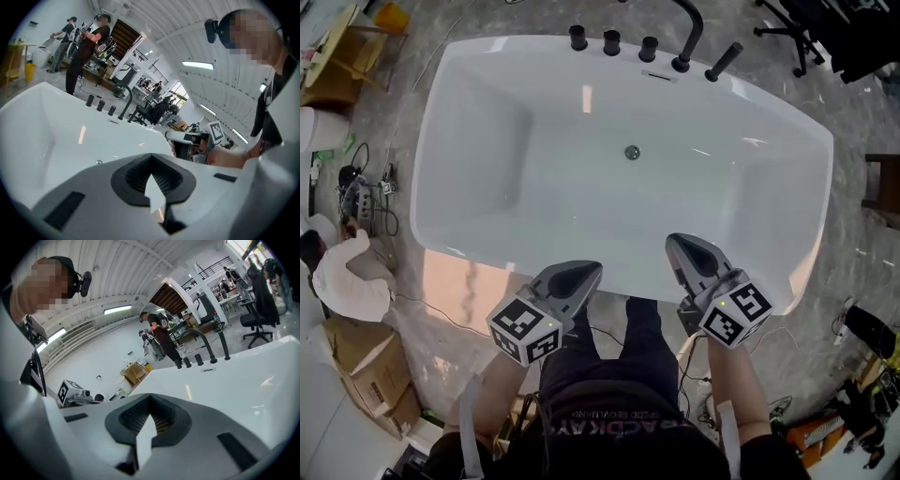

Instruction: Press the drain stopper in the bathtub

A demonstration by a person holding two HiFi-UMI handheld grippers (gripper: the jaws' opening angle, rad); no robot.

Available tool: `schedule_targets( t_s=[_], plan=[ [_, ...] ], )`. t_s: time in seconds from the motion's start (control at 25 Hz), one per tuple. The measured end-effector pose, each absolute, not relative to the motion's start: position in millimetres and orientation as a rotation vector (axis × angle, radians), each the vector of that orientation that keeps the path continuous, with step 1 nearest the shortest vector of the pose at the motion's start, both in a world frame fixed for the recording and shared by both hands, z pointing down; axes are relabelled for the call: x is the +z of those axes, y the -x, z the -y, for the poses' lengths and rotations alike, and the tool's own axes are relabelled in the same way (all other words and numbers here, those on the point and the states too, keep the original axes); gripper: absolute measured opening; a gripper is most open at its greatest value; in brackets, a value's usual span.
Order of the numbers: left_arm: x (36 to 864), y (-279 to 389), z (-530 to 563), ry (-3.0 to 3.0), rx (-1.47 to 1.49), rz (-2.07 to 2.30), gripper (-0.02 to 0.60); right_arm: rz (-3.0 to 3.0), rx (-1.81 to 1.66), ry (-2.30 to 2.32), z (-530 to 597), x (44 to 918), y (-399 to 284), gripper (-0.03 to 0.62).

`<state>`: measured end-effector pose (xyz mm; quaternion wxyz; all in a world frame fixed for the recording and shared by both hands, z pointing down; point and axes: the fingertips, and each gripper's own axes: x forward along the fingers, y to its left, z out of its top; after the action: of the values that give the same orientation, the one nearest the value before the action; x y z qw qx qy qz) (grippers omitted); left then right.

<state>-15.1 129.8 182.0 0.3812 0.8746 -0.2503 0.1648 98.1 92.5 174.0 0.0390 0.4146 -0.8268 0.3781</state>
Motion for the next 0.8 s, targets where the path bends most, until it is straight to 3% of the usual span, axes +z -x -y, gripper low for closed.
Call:
schedule_targets(
  t_s=[0.8],
  plan=[
    [291.8,35.1,-80.6,-2.254,0.476,0.655,0.008,2.333,1.017,-1.275,-2.9,335.2,-118.6,0.012]
  ],
)
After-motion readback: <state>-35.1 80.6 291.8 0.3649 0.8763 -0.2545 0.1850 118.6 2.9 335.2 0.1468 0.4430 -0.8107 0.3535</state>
